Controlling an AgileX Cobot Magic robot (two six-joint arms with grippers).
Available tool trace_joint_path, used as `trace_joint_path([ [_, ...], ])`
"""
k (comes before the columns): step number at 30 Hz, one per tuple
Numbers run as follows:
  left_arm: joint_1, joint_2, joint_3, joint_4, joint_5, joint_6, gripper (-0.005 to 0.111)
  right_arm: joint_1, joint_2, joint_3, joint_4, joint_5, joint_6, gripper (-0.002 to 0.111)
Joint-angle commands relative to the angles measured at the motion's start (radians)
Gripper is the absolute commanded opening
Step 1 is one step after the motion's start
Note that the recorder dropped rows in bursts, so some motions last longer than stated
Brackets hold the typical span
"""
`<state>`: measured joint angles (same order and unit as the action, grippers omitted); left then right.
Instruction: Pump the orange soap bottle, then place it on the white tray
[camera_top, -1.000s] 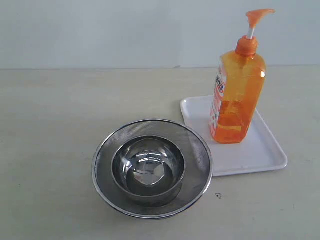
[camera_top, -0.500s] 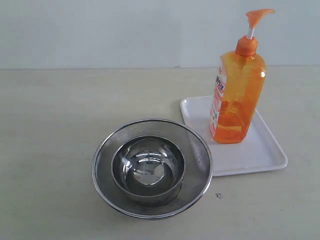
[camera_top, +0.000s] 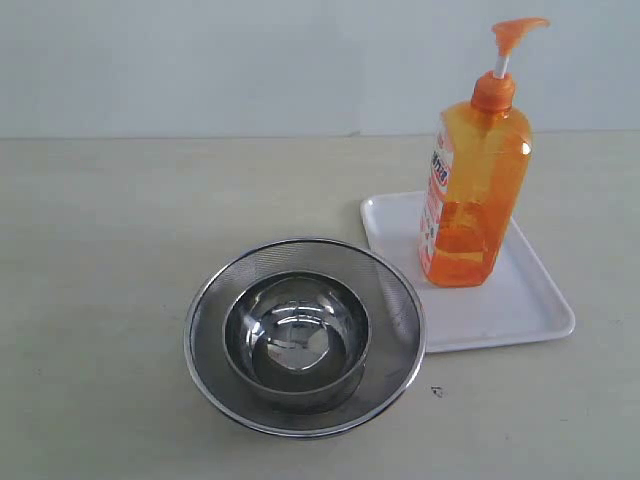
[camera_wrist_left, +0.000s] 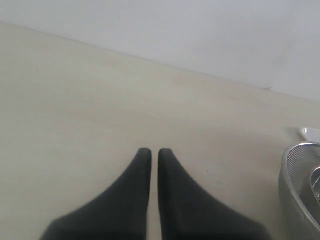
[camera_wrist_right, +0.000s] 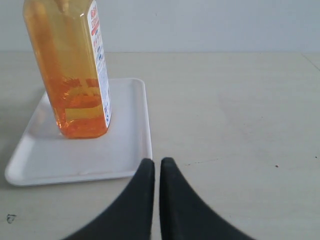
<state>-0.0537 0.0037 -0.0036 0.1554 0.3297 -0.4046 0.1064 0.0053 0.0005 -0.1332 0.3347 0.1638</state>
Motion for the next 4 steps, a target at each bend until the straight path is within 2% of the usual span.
trace_joint_path([
  [1, 0.002, -0.004, 0.004, 0.002, -0.015, 0.005, 0.005, -0.005, -0.005, -0.001, -0.008, -0.002, -0.005, 0.0],
  [4, 0.002, -0.004, 0.004, 0.002, -0.015, 0.005, 0.005, -0.005, -0.005, -0.001, -0.008, -0.002, -0.005, 0.0],
])
